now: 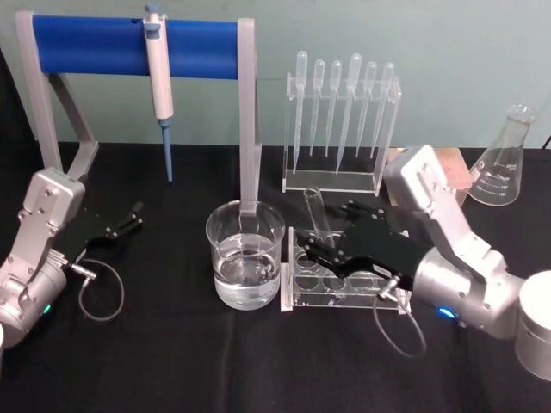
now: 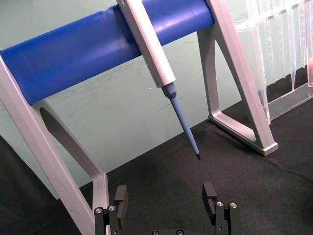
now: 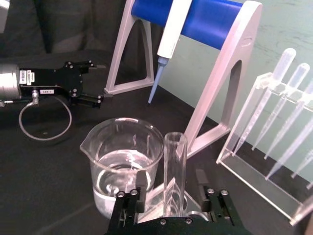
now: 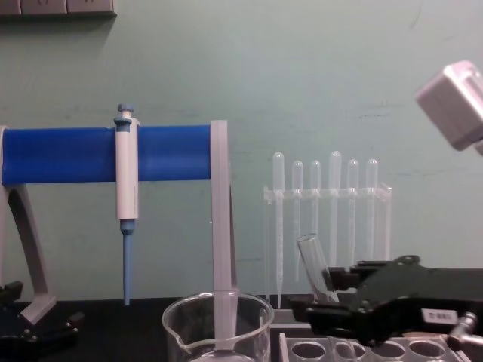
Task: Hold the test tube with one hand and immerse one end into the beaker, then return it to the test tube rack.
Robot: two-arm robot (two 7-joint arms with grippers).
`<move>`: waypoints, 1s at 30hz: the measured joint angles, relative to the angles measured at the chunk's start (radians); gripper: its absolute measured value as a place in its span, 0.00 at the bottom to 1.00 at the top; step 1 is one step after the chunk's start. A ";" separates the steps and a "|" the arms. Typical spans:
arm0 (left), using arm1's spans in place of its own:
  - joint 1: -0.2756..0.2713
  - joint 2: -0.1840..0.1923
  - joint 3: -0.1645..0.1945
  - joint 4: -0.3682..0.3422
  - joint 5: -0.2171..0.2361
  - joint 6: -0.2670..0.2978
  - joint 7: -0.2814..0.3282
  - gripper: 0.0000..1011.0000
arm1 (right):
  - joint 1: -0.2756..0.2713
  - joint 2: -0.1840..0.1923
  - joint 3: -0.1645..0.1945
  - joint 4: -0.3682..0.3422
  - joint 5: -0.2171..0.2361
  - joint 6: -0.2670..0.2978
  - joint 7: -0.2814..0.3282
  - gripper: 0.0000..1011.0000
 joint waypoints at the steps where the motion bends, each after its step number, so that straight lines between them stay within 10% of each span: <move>1: 0.000 0.000 0.000 0.000 0.000 0.000 0.000 0.99 | -0.019 0.010 0.011 -0.025 0.000 0.010 -0.006 0.59; 11: 0.000 0.000 0.000 0.000 0.000 0.000 0.000 0.99 | -0.195 0.088 0.157 -0.208 0.014 0.100 -0.085 0.91; 18: 0.000 0.000 0.000 0.000 0.000 0.000 0.000 0.99 | -0.277 0.081 0.248 -0.202 -0.035 0.120 -0.202 0.99; 30: 0.000 0.000 0.000 0.000 0.000 0.000 0.000 0.99 | -0.334 -0.087 0.325 -0.041 -0.149 -0.145 -0.452 0.99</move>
